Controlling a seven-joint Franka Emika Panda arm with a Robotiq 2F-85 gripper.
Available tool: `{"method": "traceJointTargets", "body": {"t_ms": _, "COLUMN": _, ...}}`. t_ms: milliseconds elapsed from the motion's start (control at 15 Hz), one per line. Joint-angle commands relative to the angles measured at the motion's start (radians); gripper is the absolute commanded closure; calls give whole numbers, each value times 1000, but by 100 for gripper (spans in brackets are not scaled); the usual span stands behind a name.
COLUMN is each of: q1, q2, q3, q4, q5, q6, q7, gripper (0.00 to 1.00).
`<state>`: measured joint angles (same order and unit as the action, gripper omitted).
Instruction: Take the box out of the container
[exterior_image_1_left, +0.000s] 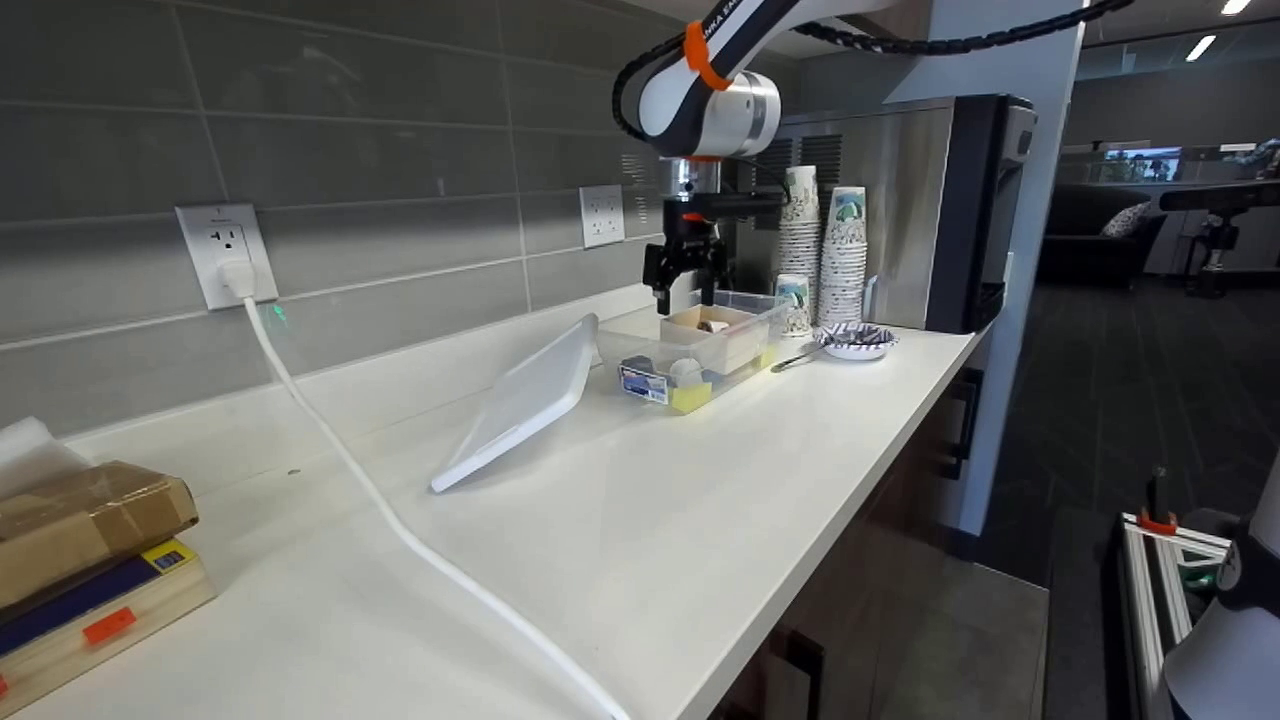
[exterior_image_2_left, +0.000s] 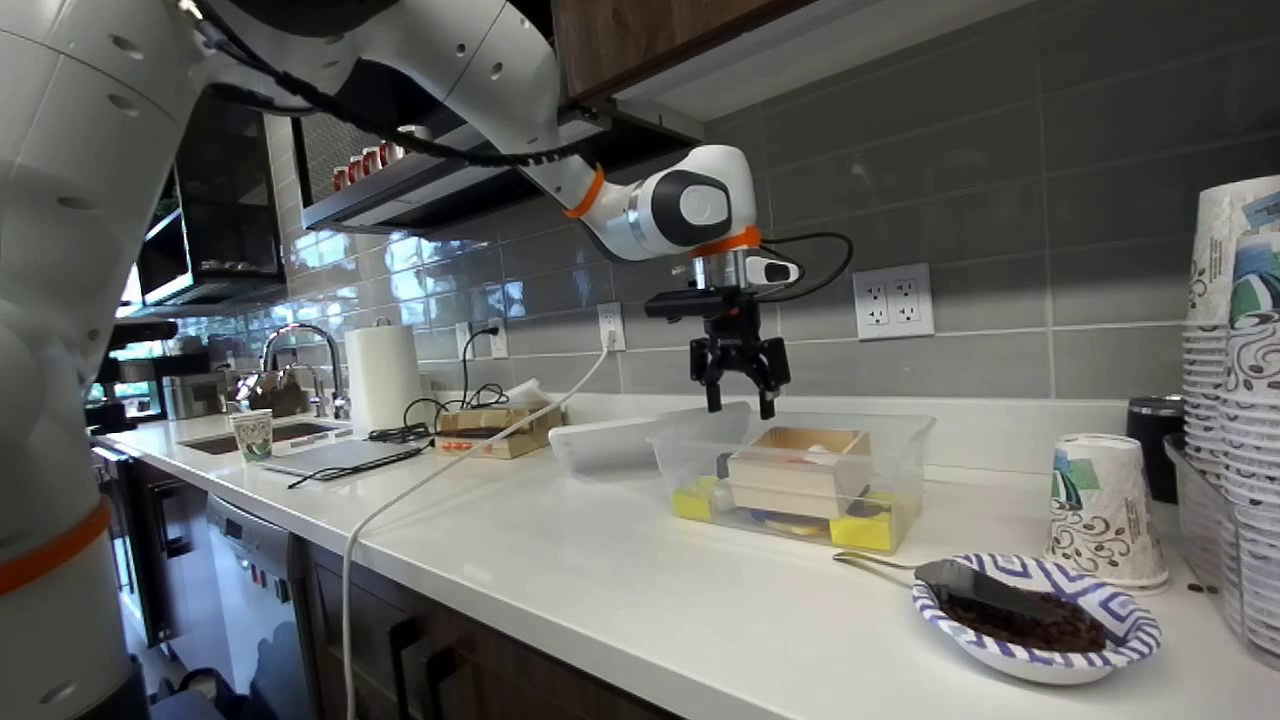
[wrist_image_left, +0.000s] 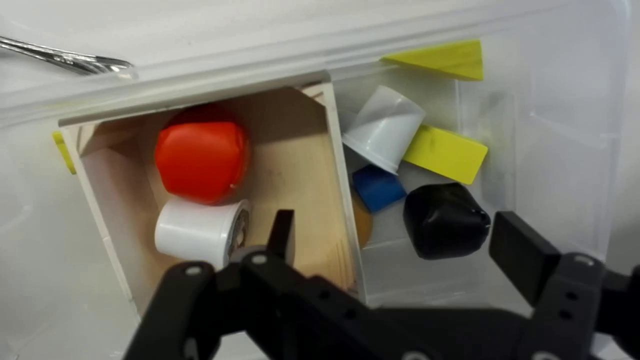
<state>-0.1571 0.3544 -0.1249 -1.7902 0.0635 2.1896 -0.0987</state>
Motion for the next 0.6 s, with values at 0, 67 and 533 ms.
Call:
{"method": "traceJointTargets", "body": {"t_ms": 0, "q1": -8, "q2": 15, "q3": -5, "q4": -25, "q5": -15, "q6": 16, "q7": 23, "gripper": 0}}
{"method": "traceJointTargets", "body": {"t_ms": 67, "q1": -10, "q2": 19, "q3": -6, "q4": -31, "q5": -12, "q6": 18, "q7": 21, "gripper": 0}}
{"method": "traceJointTargets", "body": {"t_ms": 533, "q1": -5, "q2": 66, "q3": -3, "q4": -26, "q5": -18, "q6": 91, "q7": 34, "gripper": 0}}
